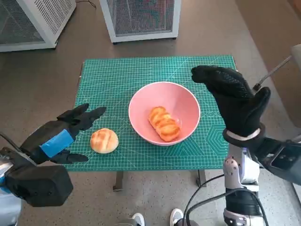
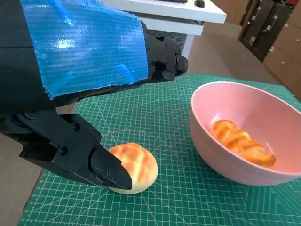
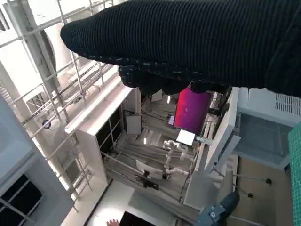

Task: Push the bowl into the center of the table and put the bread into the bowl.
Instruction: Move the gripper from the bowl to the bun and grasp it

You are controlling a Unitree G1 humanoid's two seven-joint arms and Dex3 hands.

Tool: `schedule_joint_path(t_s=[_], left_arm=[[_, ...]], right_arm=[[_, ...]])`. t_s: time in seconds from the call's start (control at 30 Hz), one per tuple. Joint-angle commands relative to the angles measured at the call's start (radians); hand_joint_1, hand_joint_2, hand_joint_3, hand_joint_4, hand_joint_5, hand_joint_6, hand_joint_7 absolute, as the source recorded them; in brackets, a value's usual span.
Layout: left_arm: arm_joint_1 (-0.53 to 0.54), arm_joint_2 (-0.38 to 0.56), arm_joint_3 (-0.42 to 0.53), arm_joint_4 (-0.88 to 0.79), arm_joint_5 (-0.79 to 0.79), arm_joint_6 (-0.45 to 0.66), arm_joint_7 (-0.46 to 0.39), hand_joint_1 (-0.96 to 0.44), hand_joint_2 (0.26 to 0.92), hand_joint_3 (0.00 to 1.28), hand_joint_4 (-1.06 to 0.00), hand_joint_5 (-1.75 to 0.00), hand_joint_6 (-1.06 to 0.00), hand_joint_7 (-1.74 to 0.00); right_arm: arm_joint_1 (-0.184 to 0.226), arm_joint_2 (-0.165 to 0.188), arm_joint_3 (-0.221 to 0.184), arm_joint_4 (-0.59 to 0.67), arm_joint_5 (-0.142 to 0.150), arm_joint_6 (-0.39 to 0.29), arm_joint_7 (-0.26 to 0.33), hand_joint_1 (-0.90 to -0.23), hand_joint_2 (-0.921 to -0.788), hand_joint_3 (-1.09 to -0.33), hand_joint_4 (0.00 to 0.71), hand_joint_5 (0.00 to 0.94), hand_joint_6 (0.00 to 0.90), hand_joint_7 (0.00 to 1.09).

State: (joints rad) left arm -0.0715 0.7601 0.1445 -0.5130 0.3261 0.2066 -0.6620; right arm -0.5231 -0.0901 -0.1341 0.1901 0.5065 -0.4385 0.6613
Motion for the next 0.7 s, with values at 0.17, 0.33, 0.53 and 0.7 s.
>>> schedule_joint_path(t_s=[0.17,0.33,0.53,0.7], left_arm=[[0.000,-0.018,-0.082,0.075,0.049,-0.025,0.056,-0.04,0.725,0.00,-0.15,-0.01,-0.25,-0.02],[-0.026,-0.034,-0.138,0.155,0.082,-0.067,0.102,-0.06,0.726,0.00,-0.17,-0.01,-0.26,-0.02],[-0.066,-0.055,-0.198,0.260,0.132,-0.122,0.166,-0.10,0.728,0.00,-0.18,-0.01,-0.28,-0.02],[-0.099,-0.075,-0.244,0.334,0.176,-0.140,0.203,-0.11,0.730,0.00,-0.18,0.00,-0.29,-0.02]], right_arm=[[0.022,-0.003,-0.001,0.005,-0.006,0.015,-0.001,-0.379,-0.908,-0.527,0.546,0.027,0.095,0.88],[0.019,-0.005,-0.002,0.010,-0.006,0.016,0.001,-0.375,-0.905,-0.534,0.545,0.029,0.094,0.89],[0.021,-0.008,-0.001,0.007,-0.008,0.017,0.001,-0.375,-0.901,-0.542,0.544,0.032,0.095,0.88],[0.022,-0.010,-0.002,0.004,-0.008,0.019,0.001,-0.375,-0.898,-0.548,0.543,0.034,0.093,0.89]])
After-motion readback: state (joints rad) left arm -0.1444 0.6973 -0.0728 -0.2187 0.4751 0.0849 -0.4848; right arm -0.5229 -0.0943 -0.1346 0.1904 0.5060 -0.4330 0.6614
